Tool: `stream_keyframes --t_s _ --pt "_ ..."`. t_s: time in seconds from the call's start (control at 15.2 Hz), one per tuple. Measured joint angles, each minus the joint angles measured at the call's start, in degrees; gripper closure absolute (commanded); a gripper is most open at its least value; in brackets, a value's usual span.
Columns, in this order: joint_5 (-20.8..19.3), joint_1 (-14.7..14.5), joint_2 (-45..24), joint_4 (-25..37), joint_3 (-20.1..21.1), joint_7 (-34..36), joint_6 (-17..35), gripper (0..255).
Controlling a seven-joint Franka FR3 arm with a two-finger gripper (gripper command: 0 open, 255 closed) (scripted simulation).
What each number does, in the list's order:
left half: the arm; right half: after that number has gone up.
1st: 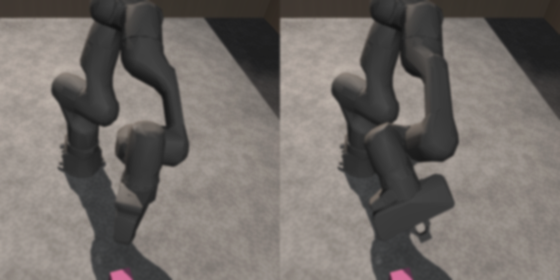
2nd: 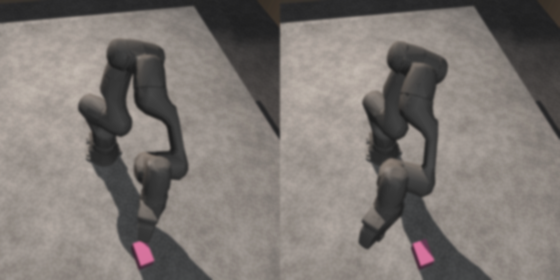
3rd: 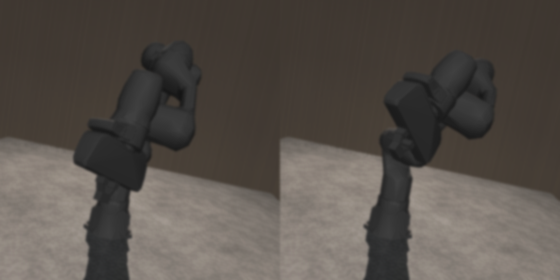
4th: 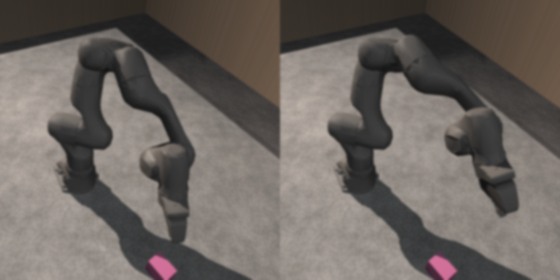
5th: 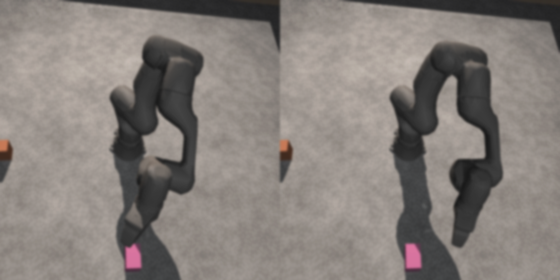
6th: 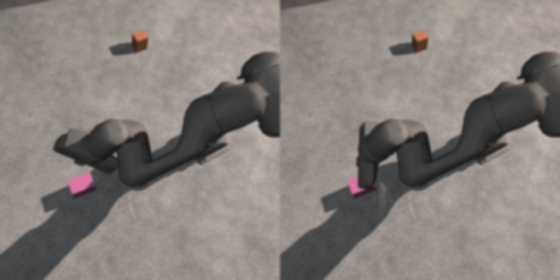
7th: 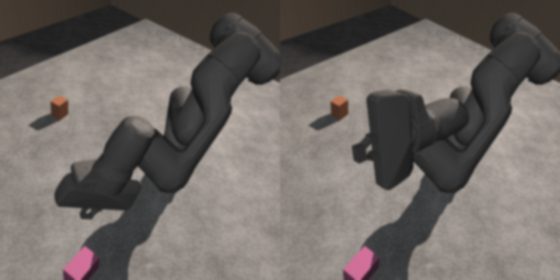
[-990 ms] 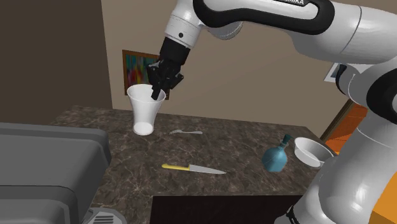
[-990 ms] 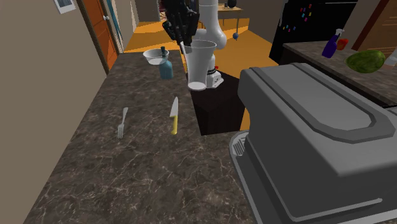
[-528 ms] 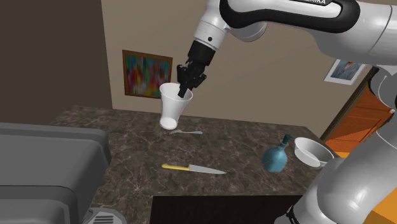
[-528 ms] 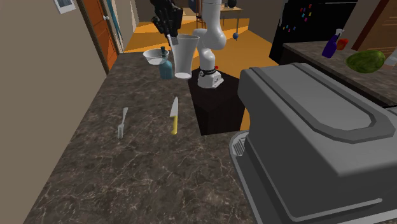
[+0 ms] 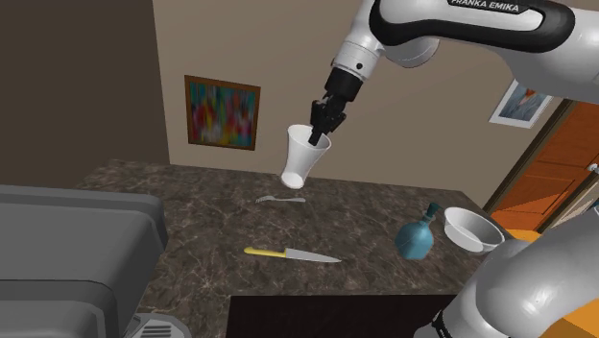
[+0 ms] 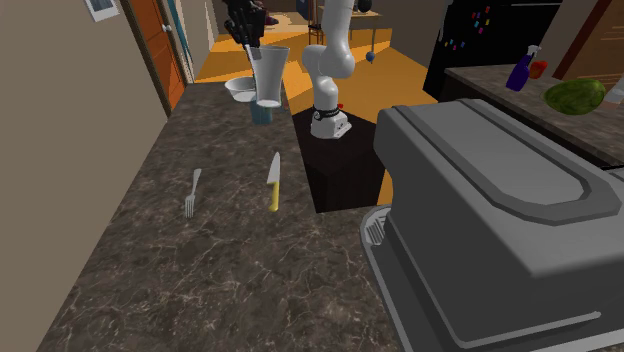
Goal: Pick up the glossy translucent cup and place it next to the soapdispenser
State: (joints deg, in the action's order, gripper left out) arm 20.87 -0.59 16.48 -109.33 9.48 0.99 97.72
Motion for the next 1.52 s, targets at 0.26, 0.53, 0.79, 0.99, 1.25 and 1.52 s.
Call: stream_keyframes --t_s 0.26,0.53,0.79,0.99,1.25,1.52 --pt "-0.4 1.9 3.5 -3.1 -4.0 -5.4 -2.3 255" --pt "-1.6 3.9 5.3 -4.4 -8.1 -10.7 -4.7 255" --pt "-3.1 5.8 6.4 -5.1 -11.9 -15.6 -6.8 255" --pt "-4.4 7.3 6.6 -5.0 -15.0 -19.7 -8.4 255" --pt "-6.3 9.3 6.6 -4.3 -19.2 -25.1 -10.8 255" --pt "-7.9 11.0 4.8 -1.9 -23.3 -30.4 -12.8 255"
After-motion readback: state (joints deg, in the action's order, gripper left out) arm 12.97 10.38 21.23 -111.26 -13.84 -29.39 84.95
